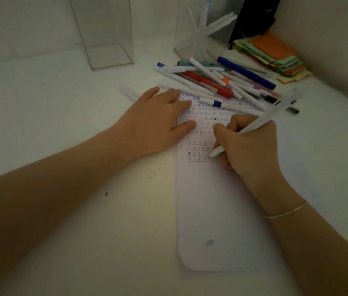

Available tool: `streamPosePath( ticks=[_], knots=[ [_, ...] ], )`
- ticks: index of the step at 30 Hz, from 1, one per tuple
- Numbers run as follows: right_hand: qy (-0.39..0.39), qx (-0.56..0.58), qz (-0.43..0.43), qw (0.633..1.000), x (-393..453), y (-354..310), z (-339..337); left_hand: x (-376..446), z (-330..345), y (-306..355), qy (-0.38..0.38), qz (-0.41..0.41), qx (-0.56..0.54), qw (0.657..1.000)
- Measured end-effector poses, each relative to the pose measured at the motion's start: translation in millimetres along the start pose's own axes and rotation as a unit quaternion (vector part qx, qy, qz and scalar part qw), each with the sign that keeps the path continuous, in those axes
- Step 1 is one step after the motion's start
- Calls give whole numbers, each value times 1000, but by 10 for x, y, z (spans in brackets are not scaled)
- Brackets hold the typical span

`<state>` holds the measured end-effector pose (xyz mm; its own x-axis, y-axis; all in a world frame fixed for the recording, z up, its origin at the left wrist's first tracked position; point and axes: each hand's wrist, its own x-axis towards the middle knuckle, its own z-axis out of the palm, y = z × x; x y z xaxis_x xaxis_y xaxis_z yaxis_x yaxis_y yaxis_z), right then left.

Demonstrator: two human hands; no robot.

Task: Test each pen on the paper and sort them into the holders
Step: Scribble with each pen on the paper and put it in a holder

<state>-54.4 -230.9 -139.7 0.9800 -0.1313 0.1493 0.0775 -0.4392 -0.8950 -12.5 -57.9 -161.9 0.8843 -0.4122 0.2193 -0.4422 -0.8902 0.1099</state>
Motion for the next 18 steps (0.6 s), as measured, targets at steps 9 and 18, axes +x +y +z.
streamPosePath(
  ticks=[9,18],
  knots=[
    [30,-54,-54,997,25,50,22,-2,1,-8,-1,2,-4,1000],
    [17,-44,-47,998,29,31,23,-4,-13,3,2,3,-2,1000]
  ],
)
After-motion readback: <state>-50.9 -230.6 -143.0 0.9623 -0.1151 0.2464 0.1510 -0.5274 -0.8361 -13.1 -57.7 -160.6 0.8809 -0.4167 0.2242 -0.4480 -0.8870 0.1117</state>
